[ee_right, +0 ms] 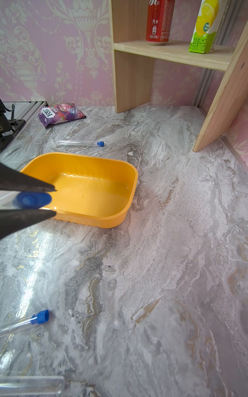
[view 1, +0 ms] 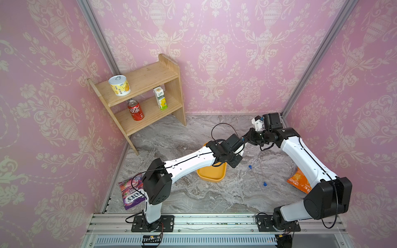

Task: Wipe the exteriors of test tubes
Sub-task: Wipe the dirt from the test tube, then place the test tube in the storage box.

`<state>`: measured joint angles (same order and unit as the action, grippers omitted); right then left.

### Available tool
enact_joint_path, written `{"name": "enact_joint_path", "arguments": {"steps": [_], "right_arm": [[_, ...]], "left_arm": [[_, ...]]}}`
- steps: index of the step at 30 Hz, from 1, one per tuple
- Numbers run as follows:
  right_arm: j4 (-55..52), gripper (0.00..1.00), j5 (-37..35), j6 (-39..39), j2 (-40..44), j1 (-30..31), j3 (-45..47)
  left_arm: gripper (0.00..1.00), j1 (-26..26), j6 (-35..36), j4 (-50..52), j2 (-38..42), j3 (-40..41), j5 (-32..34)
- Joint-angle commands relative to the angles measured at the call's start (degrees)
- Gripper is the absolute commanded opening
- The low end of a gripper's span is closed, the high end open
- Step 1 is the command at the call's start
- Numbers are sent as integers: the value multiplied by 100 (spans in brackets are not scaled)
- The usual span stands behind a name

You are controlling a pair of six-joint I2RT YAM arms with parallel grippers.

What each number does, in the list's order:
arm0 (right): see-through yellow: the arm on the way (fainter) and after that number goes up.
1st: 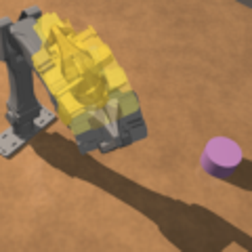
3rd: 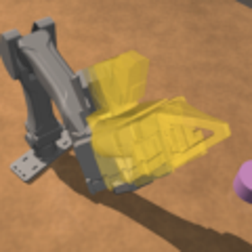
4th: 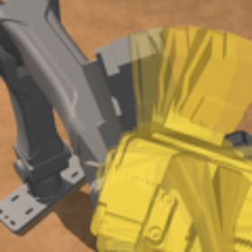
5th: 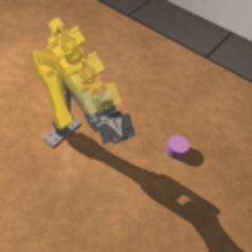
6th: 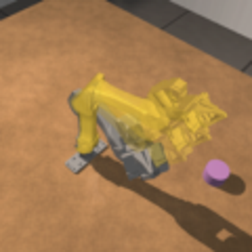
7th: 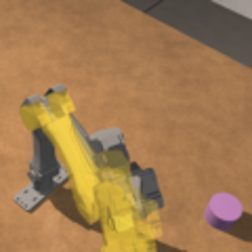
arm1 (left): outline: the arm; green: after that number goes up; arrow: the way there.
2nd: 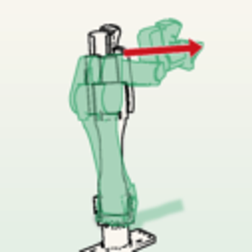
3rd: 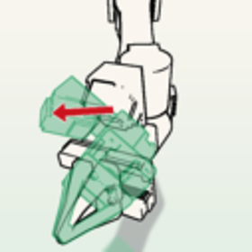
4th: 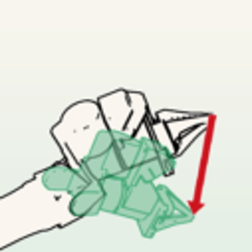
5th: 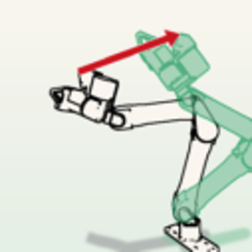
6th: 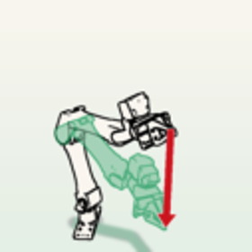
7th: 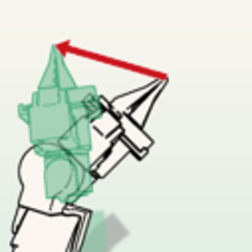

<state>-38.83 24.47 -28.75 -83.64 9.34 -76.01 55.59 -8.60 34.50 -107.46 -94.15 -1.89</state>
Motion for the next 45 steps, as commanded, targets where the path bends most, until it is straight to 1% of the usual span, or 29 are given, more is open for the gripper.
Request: {"name": "enact_joint_path", "arguments": {"steps": [1,4,8,10,15,19,22,26,32,37,41,45], "right_arm": [[-152,8,183,-60,138,30,120],[-84,8,208,-86,125,32,183],[39,8,247,-154,78,32,279],[81,8,276,-181,38,32,292],[310,8,460,-375,-136,82,217],[503,8,502,-517,-420,302,-10],[663,8,449,-807,-714,545,-254],[850,8,263,-1053,-1176,896,-622],[1033,8,-157,-1433,-1947,1379,-1055],[1254,8,-448,-1789,-2436,1700,-1193],[1536,8,-761,-2151,-2591,1898,-1054],[1880,9,-1111,-2512,-2600,2017,-729]], "left_arm": [[5,-149,1,-584,21,-164,237],[6,-243,-26,-760,32,-312,305],[7,-459,-116,-828,74,-627,618],[8,-615,-207,-902,196,-590,683],[8,-1013,-355,-976,743,2,597],[8,-1259,-467,-942,1358,817,644],[8,-1458,-587,-900,1912,1501,687],[9,-1725,-806,-801,2699,2339,690],[9,-1986,-1114,-477,3792,3252,793],[10,-2217,-1172,-136,4589,3669,787],[10,-2457,-1121,82,4969,3797,666],[11,-2631,-1074,218,5134,3800,537]]}}
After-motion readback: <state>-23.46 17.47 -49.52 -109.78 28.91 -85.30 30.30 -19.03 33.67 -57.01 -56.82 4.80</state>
